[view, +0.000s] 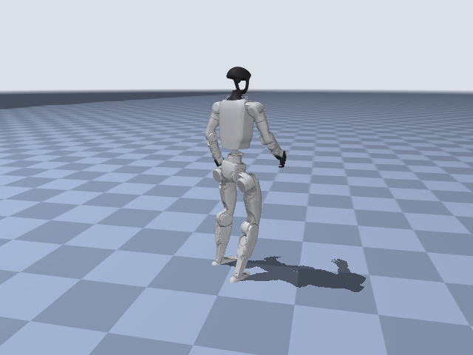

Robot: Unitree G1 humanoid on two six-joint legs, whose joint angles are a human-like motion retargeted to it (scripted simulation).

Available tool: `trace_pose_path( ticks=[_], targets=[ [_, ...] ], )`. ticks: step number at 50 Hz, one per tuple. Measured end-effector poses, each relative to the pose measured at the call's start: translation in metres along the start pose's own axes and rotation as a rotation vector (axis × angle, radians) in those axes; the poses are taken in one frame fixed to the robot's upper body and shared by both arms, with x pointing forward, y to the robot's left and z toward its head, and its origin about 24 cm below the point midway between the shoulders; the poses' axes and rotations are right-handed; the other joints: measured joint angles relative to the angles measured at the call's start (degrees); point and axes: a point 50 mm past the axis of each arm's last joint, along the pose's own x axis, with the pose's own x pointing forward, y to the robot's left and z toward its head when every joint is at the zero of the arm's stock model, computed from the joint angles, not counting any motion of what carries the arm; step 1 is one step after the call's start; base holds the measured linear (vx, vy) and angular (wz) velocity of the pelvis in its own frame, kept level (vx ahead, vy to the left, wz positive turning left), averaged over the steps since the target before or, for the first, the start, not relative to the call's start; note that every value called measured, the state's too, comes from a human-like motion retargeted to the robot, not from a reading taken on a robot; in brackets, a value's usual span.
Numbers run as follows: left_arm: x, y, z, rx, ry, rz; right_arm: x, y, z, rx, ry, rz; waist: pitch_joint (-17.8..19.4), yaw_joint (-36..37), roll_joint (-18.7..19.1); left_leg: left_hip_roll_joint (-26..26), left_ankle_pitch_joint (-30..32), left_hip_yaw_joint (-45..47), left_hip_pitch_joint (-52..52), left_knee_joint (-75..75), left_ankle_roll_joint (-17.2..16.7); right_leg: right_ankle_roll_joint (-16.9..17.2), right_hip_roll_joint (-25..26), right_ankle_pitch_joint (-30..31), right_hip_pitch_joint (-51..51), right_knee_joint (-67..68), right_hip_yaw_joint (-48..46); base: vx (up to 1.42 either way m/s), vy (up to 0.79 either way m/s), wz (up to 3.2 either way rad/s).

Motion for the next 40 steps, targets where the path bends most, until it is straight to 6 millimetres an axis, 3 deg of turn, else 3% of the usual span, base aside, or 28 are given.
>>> trace_pose_path(
  ticks=[3, 7, 12, 15, 19, 23, 26, 30, 33, 40],
  targets=[
    [0.0, -0.004, 0.001, 0.029, -0.009, -0.029, -0.001, 0.003, -0.009, -0.033, 0.038, 0.01, 0.44, -1.54, 0.56, -0.92, -1.79, 0.0, 2.14, 0.44, 1.17, 0.42, 0.86, -1.22, 0.17, 3.25, 4.61, 0.16, 0.18, -0.81],
    [0.002, -0.007, 0.009, 0.077, -0.034, -0.054, -0.008, -0.001, -0.036, -0.066, 0.155, -0.007, 1.09, -5.21, 0.75, -2.25, -3.65, 1.93, 5.13, -0.5, 2.61, 2.63, 2.02, -1.93, -1.02, 9.75, 10.97, 0.12, 0.18, -0.69],
    [0.004, 0.01, 0.025, 0.11, -0.064, -0.001, -0.025, -0.018, -0.077, -0.071, 0.34, -0.077, 1.55, -9.66, -0.01, -3.65, -3.06, 6.02, 9.0, -5.29, 3.2, 6.45, 1.89, 1.1, -5.0, 17.97, 13.28, 0.08, 0.15, -0.77],
    [0.001, 0.03, 0.033, 0.106, -0.08, 0.075, -0.038, -0.033, -0.095, -0.079, 0.417, -0.127, 1.6, -10.93, -0.34, -3.86, -1.72, 9.38, 11.3, -8.89, 3.22, 7.03, 0.01, 4.04, -8.03, 20.35, 9.42, 0.06, 0.12, -1.13],
    [-0.007, 0.062, 0.031, 0.087, -0.075, 0.214, -0.052, -0.052, -0.104, -0.121, 0.443, -0.175, 1.24, -10.79, -0.59, -3.9, -0.08, 14.93, 13.67, -12.51, 3.05, 5.77, -4.13, 3.72, -11.58, 19.05, 0.66, 0.06, 0.09, -1.43],
    [-0.019, 0.086, 0.013, 0.061, -0.018, 0.342, -0.058, -0.063, -0.1, -0.194, 0.401, -0.189, 0.43, -9.39, -0.86, -4.11, 0.42, 21.6, 15.1, -14.15, 2.81, 4.36, -9.33, 3.52, -13.16, 15.38, -11.49, 0.07, 0.04, -1.71],
    [-0.026, 0.09, -0.007, 0.051, 0.049, 0.389, -0.057, -0.065, -0.092, -0.26, 0.346, -0.176, -0.42, -7.99, -0.95, -4.37, 0.0, 27.04, 15.67, -14.47, 2.8, 3.23, -13.04, 3.03, -12.72, 11.85, -22.36, 0.08, 0.01, -1.86],
    [-0.027, 0.081, -0.028, 0.051, 0.124, 0.379, -0.058, -0.064, -0.087, -0.344, 0.305, -0.146, -1.56, -6.26, -0.89, -4.92, -1.23, 33.57, 16.09, -14.51, 3.14, 1.43, -16.56, 1.8, -10.38, 7.56, -36.7, 0.08, -0.02, -1.83],
    [-0.02, 0.06, -0.035, 0.068, 0.155, 0.31, -0.06, -0.059, -0.091, -0.394, 0.317, -0.115, -2.23, -5.42, -0.52, -5.3, -2.63, 37.04, 16.39, -14.01, 3.34, -0.18, -17.81, 0.2, -8.08, 5.78, -44.39, 0.09, -0.05, -1.58],
    [0.007, -0.004, -0.024, 0.136, 0.144, 0.062, -0.072, -0.05, -0.121, -0.447, 0.46, -0.048, -1.63, -5.74, 1.41, -4.39, -7.17, 38.39, 16.78, -6.48, 3.19, -0.67, -17.0, -3.2, -5.58, 5.71, -44.65, 0.12, -0.04, -1.11]
  ],
)
